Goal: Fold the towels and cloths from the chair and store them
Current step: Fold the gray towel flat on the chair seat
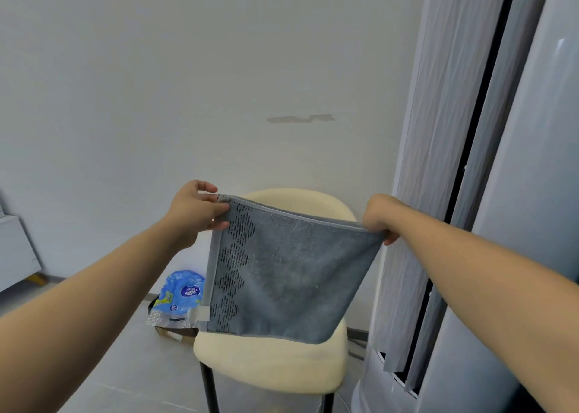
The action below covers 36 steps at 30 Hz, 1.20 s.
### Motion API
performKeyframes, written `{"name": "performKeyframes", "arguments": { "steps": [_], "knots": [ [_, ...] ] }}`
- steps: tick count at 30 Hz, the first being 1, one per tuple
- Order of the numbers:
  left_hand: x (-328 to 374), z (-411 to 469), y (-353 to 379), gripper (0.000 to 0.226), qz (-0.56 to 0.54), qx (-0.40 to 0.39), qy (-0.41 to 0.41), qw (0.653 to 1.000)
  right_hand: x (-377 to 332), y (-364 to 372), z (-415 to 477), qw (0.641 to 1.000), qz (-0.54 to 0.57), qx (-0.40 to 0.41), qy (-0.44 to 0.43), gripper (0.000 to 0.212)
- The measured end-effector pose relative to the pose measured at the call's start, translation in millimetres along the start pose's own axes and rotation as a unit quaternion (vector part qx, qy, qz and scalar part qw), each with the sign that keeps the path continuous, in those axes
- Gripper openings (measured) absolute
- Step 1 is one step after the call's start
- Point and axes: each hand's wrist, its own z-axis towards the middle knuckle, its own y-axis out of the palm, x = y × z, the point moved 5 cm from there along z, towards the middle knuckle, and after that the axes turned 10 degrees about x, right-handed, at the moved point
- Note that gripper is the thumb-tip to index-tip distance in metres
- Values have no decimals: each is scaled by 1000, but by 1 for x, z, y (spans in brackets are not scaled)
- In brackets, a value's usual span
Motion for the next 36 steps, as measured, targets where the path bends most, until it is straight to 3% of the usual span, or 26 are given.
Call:
{"name": "performKeyframes", "arguments": {
  "steps": [4,7,9,13,17,21,31,36],
  "knots": [
    [12,-3,14,39,26,-1,80,996,-37,4,-6,995,-28,46,-82,12],
    [20,-14,29,42,85,-18,160,983,-85,-3,-13,955,184,99,-210,18],
    [20,-19,38,43,116,-47,191,974,-110,-7,-28,923,245,92,-281,25],
    [14,-24,46,43,129,-93,199,967,-137,-3,-46,909,225,87,-341,39],
    [12,-27,45,44,128,-100,199,966,-143,7,-50,904,218,94,-355,21],
    [8,-27,46,44,127,-114,191,967,-147,6,-50,911,226,99,-330,16],
    [-21,-35,54,41,176,-181,206,945,-114,-24,0,906,368,144,-153,12],
    [-25,-36,53,45,242,-191,245,919,-93,-39,17,898,387,184,-105,9]
  ]
}}
